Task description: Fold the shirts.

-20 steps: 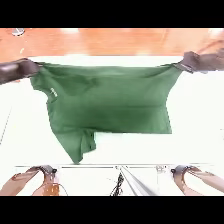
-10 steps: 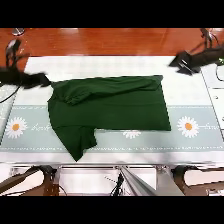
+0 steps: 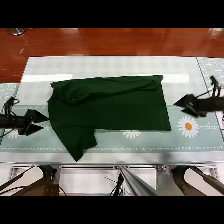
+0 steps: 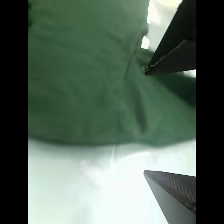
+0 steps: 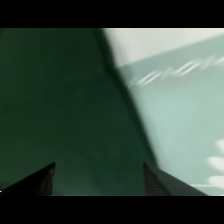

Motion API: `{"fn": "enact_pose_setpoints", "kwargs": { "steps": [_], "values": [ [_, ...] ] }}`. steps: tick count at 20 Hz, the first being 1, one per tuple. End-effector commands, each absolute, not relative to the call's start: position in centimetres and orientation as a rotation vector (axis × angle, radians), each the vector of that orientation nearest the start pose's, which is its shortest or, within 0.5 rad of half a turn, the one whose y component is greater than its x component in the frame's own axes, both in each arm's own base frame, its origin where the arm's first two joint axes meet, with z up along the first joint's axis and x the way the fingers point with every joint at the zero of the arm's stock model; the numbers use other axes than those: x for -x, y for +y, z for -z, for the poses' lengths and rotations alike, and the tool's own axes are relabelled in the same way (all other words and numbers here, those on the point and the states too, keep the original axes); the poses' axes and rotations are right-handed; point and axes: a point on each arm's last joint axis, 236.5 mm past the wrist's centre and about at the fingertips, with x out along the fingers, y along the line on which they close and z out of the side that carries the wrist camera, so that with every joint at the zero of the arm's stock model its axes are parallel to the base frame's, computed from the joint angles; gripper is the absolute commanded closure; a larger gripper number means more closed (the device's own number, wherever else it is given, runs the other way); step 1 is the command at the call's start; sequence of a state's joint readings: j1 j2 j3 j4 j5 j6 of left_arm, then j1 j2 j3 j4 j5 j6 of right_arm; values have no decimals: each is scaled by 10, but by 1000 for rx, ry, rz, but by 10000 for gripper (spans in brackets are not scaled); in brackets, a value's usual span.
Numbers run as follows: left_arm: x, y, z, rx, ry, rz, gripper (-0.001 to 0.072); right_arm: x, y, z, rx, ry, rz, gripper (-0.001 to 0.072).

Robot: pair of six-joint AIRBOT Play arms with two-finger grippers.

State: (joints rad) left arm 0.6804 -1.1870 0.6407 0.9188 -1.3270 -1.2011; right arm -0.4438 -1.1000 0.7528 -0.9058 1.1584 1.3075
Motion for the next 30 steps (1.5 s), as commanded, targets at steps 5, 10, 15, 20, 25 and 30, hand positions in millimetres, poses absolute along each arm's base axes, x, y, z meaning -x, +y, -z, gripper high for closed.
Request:
{"fn": "enact_pose_setpoints", "kwargs": {
  "steps": [5, 10, 15, 20, 25, 30],
  "values": [
    [-247, -14, 92, 973, 1382, 170, 6, -274, 38, 29, -838, 1158, -167, 95],
    [-253, -40, 108, 930, 1438, 217, 50, -269, 36, 31, -842, 1181, -156, 95],
    [-255, -42, 107, 899, 1438, 253, 686, -222, -48, 76, -731, 1325, 229, 95],
    [-255, -41, 107, 897, 1435, 250, 686, -218, -12, 89, -801, 1423, 125, 95],
    [-254, -42, 107, 901, 1440, 256, 686, -245, 29, 107, -824, 1442, -11, 95],
    [-254, -42, 107, 901, 1440, 256, 686, -283, 59, 104, -857, 1428, -103, 295]
  ]
}}
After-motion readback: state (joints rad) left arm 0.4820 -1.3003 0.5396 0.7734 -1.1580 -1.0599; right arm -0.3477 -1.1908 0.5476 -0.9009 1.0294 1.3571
